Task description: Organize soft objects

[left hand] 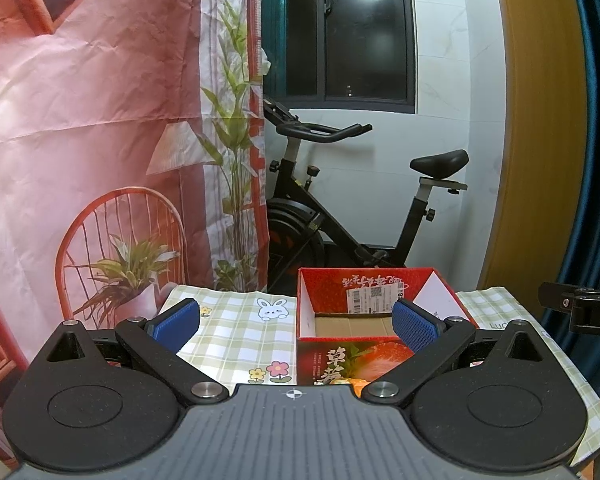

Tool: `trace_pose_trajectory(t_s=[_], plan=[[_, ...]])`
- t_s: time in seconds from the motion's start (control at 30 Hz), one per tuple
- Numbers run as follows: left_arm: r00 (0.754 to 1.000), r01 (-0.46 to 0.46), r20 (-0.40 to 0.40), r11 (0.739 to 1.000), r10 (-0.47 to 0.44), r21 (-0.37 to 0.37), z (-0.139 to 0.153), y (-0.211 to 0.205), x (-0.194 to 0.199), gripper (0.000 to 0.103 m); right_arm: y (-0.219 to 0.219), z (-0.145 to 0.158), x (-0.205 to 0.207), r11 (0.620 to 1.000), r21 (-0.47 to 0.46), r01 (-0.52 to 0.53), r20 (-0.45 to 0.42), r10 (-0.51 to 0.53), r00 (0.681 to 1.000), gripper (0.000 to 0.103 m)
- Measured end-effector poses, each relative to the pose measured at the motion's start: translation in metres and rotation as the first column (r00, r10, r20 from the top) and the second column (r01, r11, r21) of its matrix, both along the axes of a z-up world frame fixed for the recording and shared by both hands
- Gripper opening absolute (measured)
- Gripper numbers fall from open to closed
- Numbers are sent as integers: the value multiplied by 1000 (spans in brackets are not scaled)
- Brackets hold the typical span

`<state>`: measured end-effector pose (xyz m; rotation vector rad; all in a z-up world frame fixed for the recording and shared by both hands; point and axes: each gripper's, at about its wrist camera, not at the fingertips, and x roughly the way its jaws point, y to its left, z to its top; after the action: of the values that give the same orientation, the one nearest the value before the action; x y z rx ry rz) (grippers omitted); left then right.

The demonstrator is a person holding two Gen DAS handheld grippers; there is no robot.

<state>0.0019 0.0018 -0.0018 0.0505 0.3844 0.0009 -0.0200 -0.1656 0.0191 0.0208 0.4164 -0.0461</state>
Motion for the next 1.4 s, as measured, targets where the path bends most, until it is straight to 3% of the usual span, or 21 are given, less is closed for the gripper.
trace_pose_trajectory(t_s=[1.4], plan=[[1000, 11, -13, 1000, -11, -23, -7, 2, 0, 103, 2, -4, 2, 1000, 15, -13, 4, 13, 1000, 103]])
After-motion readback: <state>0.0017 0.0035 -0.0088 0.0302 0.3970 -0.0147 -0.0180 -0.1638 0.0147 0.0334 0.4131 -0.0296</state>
